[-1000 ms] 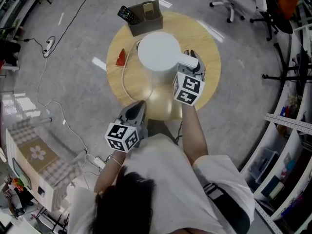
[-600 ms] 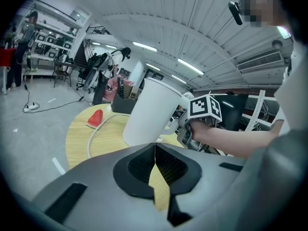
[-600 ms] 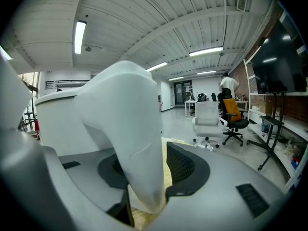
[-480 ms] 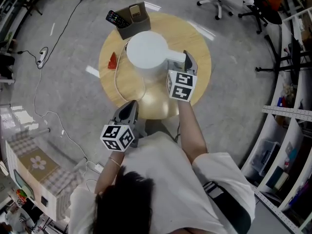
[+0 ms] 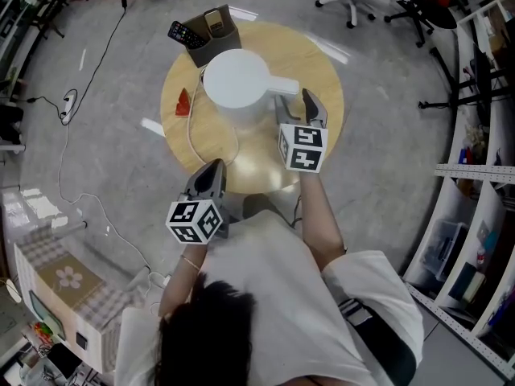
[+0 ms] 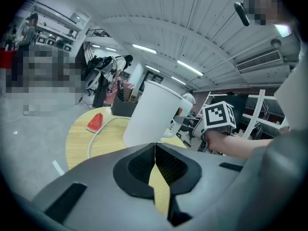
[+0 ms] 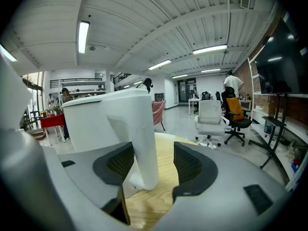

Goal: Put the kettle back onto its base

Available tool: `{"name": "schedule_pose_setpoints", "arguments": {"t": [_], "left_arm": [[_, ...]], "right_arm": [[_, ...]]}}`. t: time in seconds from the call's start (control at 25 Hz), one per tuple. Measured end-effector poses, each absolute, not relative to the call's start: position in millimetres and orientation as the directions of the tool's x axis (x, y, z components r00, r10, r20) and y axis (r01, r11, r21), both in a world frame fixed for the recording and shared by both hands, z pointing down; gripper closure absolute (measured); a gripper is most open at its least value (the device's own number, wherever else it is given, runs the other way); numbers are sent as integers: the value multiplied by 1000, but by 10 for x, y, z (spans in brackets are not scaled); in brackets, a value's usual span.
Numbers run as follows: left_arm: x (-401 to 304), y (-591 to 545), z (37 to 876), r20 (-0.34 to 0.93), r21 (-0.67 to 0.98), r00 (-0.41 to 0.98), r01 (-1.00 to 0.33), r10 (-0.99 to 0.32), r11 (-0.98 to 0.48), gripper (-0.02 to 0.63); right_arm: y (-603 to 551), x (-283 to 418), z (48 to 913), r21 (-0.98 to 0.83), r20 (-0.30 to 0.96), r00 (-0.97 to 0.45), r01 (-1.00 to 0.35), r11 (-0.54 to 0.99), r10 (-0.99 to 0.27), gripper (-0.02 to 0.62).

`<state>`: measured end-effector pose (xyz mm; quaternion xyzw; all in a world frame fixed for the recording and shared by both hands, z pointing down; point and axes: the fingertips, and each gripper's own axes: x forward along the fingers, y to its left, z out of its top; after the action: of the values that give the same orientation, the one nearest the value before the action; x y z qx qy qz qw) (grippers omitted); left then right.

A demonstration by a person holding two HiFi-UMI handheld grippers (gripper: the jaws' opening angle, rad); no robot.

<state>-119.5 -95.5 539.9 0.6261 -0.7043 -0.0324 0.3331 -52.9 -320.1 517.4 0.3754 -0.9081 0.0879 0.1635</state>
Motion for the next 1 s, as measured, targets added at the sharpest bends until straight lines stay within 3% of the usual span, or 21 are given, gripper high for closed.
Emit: {"name": "schedule_pose_setpoints", "arguments": {"t": [1.0], "left_arm": [[-1311,-1373,4918,286,439,19,-891,-958,113,580]], "right_arm": [[-2718,-61,4497,-57,221,-678,-727,684,-701,348]]}}
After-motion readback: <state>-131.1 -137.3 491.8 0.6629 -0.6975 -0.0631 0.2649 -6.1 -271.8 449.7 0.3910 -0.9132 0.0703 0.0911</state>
